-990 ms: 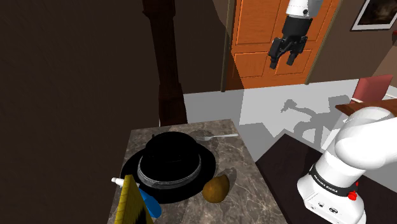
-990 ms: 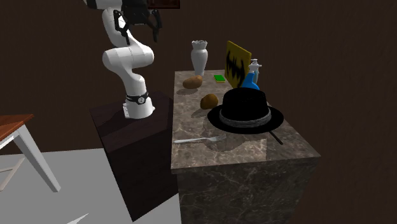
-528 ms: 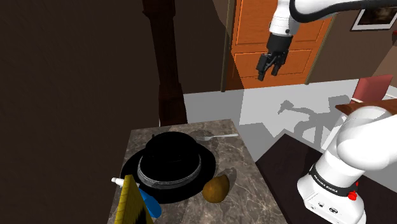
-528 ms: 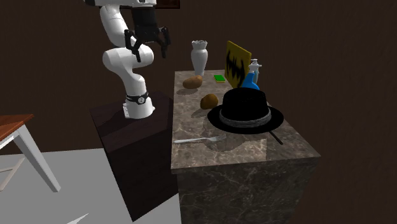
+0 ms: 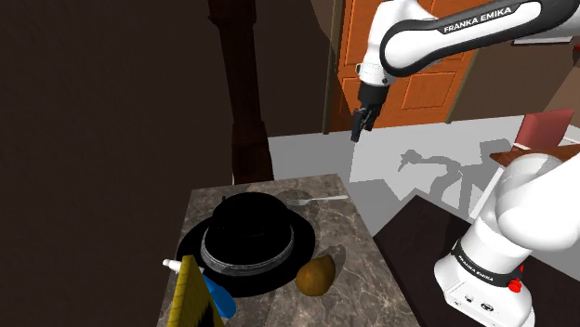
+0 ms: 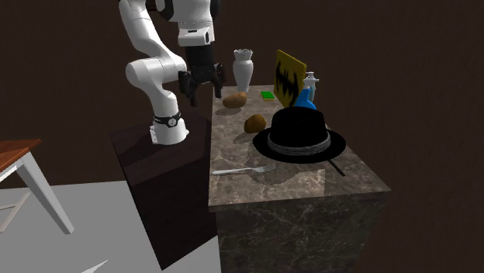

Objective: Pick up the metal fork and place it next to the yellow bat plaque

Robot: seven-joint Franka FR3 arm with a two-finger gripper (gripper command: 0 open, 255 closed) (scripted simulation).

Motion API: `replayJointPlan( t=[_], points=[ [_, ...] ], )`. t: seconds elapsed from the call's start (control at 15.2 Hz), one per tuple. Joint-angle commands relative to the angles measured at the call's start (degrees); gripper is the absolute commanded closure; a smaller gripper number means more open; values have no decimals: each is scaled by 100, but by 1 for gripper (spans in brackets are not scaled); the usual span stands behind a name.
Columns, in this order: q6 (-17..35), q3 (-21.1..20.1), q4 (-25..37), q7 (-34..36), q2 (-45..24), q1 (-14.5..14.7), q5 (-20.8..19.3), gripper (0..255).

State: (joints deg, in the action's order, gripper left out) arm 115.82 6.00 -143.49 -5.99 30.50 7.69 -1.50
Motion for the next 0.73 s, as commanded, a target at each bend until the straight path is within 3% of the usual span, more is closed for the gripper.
replayJointPlan(
  t=[0.0,0.66],
  points=[
    [425,23,-45,-263,-379,136,31,0],
    [2121,-23,125,-1559,-2312,757,333,0]
  ],
)
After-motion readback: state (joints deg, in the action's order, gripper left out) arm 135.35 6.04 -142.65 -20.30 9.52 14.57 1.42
